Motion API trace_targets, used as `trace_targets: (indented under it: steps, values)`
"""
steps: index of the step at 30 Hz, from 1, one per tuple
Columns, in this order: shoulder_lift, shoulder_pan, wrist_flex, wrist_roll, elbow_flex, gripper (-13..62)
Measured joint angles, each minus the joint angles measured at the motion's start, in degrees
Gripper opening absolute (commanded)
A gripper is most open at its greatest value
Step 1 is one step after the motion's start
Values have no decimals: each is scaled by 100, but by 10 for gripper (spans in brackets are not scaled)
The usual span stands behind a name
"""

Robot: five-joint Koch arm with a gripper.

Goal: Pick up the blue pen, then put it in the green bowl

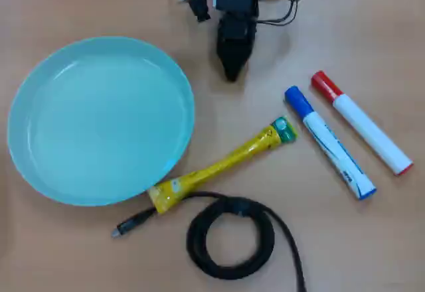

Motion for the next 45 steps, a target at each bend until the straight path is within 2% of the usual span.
trace_targets:
  steps: [5,21,39,45]
  values:
    - [0,-738,88,-580,0,-60]
    - [0,-738,185,-606,-44,-60]
    - [0,-1301,4843,-615,-2716,-61]
    - [0,-1591,5572,-615,-3463,-60]
